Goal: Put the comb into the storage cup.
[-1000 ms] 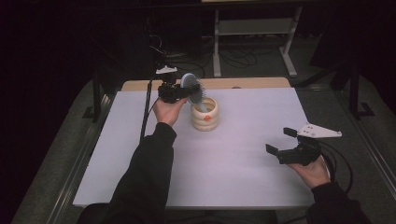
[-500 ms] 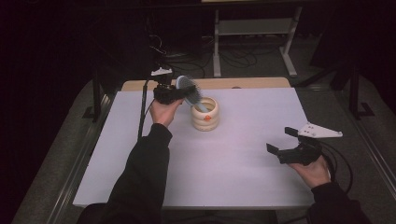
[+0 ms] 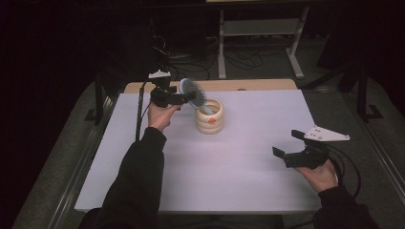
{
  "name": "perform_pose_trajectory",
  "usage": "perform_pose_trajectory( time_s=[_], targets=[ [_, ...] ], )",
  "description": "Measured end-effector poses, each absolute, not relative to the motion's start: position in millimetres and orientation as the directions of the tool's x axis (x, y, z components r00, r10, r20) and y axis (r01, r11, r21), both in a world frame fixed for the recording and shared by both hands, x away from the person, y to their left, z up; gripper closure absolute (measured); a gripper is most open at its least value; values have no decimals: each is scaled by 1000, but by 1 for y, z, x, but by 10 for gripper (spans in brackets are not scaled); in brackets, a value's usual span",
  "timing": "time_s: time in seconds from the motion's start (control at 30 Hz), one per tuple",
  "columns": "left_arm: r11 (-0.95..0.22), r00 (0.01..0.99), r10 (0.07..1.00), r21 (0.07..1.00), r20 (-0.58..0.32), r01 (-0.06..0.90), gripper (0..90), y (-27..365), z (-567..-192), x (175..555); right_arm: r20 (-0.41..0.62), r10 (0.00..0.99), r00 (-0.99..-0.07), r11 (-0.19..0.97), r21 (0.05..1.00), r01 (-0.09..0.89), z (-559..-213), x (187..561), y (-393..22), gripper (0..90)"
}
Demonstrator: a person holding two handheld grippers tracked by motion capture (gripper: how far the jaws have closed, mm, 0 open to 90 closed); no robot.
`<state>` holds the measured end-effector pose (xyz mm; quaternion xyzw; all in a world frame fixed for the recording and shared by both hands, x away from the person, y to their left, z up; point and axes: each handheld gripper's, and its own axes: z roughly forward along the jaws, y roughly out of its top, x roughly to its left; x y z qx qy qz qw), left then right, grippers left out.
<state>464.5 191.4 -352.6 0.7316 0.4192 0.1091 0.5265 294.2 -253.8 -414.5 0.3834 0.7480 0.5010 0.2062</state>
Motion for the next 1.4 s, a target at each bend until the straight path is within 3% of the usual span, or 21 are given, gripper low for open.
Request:
perform_pose_trajectory(
  time_s=[0.87, 1.4],
  targets=[
    [-88, 675, 705, 918, -217, 386, 0, 243, -355, 437, 77, 782, -619, 213, 900, 381, -417, 293, -253, 0],
    [-114, 662, 727, 919, -182, 377, 0, 273, -363, 417, 72, 780, -622, 222, 897, 382, -417, 293, -252, 0]
  ],
)
